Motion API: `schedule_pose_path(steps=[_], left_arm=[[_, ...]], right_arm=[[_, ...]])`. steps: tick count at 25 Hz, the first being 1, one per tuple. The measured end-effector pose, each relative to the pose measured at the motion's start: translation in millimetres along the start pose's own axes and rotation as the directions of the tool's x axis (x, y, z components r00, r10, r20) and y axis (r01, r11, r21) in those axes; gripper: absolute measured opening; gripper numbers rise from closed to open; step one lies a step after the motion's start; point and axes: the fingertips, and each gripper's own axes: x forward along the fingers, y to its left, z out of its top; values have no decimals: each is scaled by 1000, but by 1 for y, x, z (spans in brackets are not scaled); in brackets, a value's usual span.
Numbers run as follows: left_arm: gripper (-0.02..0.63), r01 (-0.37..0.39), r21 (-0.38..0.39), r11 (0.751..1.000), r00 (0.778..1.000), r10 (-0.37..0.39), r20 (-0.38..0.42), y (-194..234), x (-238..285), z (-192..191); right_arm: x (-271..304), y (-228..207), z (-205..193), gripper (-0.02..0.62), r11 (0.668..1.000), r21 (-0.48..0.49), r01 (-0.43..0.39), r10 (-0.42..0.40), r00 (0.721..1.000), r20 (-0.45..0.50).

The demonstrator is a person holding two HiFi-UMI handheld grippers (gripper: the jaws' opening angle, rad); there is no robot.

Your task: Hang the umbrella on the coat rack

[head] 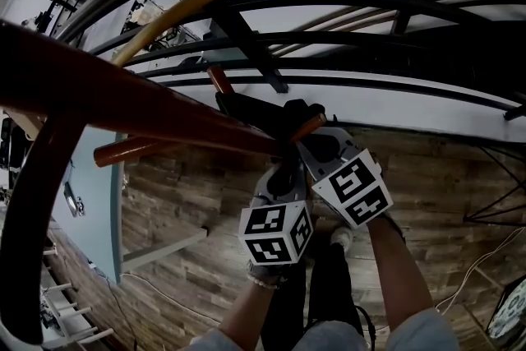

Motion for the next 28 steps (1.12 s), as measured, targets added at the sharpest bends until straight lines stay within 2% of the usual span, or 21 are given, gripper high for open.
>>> schedule_pose_path(steps=[3,9,13,15,22,28], left_arm=[[8,4,-10,1000,1000,-4,-5,2,-3,-1],[8,21,25,999,1000,-21,12,-2,-11,4],[8,23,33,999,999,-24,34,-2,-22,13],[6,37,43,998,998,-40,54,-4,-27,21],[6,79,75,994,992,-86,87,-7,-48,38],[6,130,117,985,985,-142,102,-16,-76,55]], right_arm=[[1,2,-1,2,1000,4,14,-14,1000,-7],[-3,2,2,3,998,56,36,-37,999,6],[-11,0,5,54,995,77,69,-70,997,13],[-19,-7,8,58,989,104,104,-109,993,43],[-52,-25,12,49,956,186,227,-244,967,75],[-91,-19,26,6,904,259,340,-377,920,107]])
